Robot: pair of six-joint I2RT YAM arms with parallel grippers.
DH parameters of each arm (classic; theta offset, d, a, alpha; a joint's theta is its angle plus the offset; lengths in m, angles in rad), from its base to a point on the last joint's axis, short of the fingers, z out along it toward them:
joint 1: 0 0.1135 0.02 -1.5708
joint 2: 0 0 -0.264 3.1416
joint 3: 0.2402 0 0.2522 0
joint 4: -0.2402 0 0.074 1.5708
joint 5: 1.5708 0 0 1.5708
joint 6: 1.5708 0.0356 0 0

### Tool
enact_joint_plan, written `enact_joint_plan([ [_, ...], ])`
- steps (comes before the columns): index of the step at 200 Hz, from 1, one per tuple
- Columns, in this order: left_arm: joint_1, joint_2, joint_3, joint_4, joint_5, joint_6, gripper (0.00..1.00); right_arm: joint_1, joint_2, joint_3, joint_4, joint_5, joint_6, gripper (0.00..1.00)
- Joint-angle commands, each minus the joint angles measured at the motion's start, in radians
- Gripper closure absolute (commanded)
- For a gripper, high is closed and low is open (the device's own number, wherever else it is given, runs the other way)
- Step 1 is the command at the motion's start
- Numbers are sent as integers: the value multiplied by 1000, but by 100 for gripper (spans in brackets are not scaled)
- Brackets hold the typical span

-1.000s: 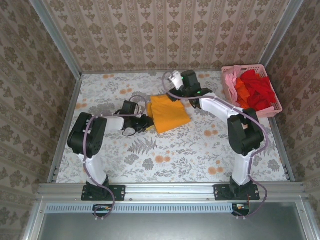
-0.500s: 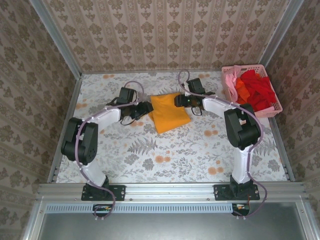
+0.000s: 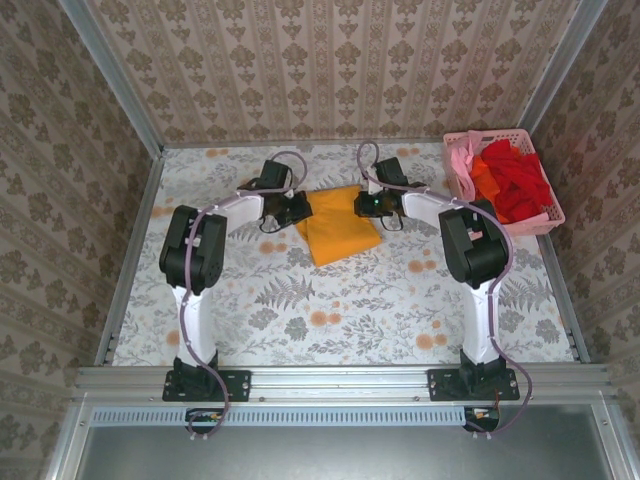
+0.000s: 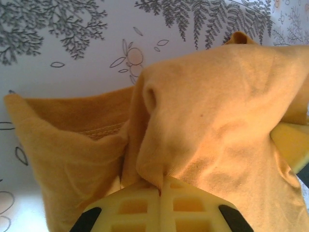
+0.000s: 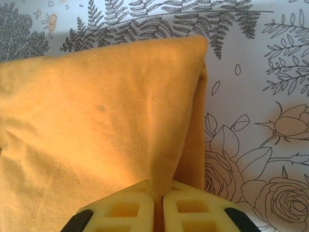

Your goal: Fold and stack the t-shirts

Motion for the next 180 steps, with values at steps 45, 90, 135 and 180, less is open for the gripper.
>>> enact_joint_plan([
  [45, -12, -159, -28, -46, -64, 58, 100, -2, -102, -85, 105, -71, 1, 100],
  [90, -10, -238, -137, -35, -94, 47, 100, 7, -102, -86, 103, -82, -7, 100],
  [135, -7, -273, -278, 5, -121, 7, 100, 23, -103, -75, 71, -51, -44, 100],
  [180, 0, -227, -356, 53, -150, -18, 100, 34, -114, -86, 79, -27, -52, 76],
])
